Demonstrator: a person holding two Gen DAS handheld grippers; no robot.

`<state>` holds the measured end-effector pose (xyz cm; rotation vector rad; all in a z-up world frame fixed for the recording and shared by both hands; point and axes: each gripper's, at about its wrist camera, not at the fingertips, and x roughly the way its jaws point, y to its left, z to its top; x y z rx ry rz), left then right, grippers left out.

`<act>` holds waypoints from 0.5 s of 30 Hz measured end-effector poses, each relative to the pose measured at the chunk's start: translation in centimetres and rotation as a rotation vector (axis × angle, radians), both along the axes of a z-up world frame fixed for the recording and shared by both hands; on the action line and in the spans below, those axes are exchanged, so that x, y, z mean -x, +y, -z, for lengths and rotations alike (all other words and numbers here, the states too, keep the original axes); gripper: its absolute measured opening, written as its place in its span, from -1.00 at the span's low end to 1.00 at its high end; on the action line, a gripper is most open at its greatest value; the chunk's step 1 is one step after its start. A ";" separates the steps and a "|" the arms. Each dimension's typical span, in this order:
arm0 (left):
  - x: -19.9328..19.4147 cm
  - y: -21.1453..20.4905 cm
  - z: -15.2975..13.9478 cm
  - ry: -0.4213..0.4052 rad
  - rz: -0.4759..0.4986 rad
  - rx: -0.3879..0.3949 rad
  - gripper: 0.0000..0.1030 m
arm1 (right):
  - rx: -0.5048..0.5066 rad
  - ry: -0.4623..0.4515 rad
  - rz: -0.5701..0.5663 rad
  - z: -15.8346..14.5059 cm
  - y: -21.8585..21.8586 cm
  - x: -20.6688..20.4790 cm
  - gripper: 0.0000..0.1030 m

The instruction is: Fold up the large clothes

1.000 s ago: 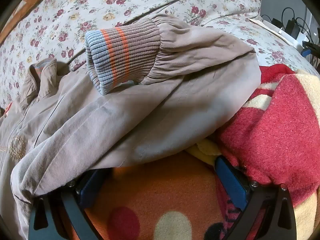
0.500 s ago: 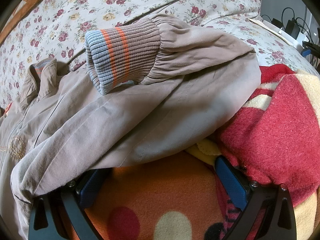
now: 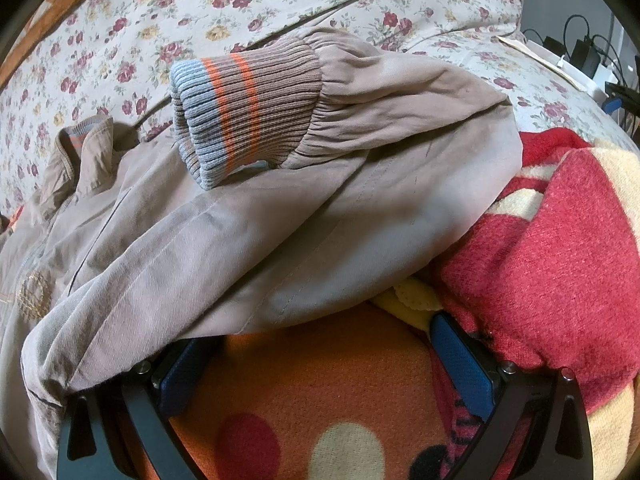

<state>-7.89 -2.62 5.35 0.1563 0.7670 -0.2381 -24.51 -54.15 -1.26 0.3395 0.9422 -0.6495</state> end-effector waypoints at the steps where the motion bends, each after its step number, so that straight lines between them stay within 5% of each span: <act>1: 0.3 -0.1 -0.1 -0.004 0.005 -0.002 0.84 | -0.008 0.006 -0.004 0.0 -0.1 -0.1 1.00; 5: 1.5 -0.9 -0.5 -0.021 0.053 -0.007 0.84 | -0.065 0.028 -0.036 -1.9 0.5 1.2 0.96; 15: 3.1 -1.4 -1.5 -0.043 0.112 0.004 0.84 | 0.080 -0.009 -0.150 -11.3 8.1 9.3 0.96</act>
